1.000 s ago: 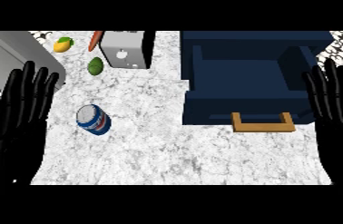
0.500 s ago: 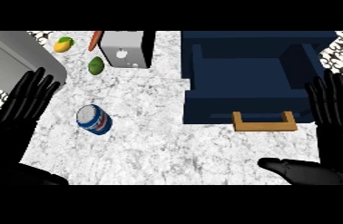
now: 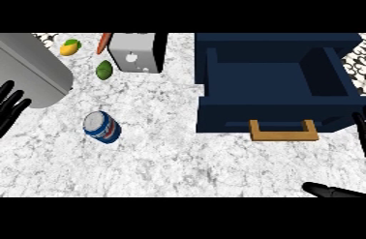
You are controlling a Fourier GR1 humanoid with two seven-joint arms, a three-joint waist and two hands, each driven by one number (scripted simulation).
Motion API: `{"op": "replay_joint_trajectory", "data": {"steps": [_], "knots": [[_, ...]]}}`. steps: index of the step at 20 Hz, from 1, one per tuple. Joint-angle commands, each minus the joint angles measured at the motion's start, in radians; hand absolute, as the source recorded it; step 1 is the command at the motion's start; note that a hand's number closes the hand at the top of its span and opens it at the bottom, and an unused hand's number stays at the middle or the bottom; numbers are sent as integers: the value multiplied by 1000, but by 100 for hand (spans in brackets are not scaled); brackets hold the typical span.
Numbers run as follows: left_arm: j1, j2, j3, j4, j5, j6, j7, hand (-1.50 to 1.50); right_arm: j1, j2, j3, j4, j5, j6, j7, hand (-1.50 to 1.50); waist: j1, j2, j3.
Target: Pick up the can, place it into the drawer and close the drawer
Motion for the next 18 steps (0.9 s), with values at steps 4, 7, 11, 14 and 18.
{"op": "replay_joint_trajectory", "data": {"steps": [4, 7, 11, 14, 18], "knots": [[31, -10, 61, 1, 10, -62, 17, -150, 139, -1, -99, -60, -123, 106, -53, -150, -3, 0, 0], [52, 8, 137, -74, 148, -37, 117, -150, 158, 20, -78, -36, -76, 130, -105, -150, 1, -1, 0], [-22, 36, 170, 40, 229, -13, 172, -150, 147, -41, -178, 0, -177, 192, -109, -150, -3, 0, 0], [18, -1, 153, 29, 276, -10, 205, -150, 177, -57, -222, -8, -232, 225, -85, -150, -3, 0, 0], [-61, -18, 116, 42, 259, 67, 259, -150, 209, -5, -220, -29, -197, 240, -127, -150, -5, 1, 0]]}}
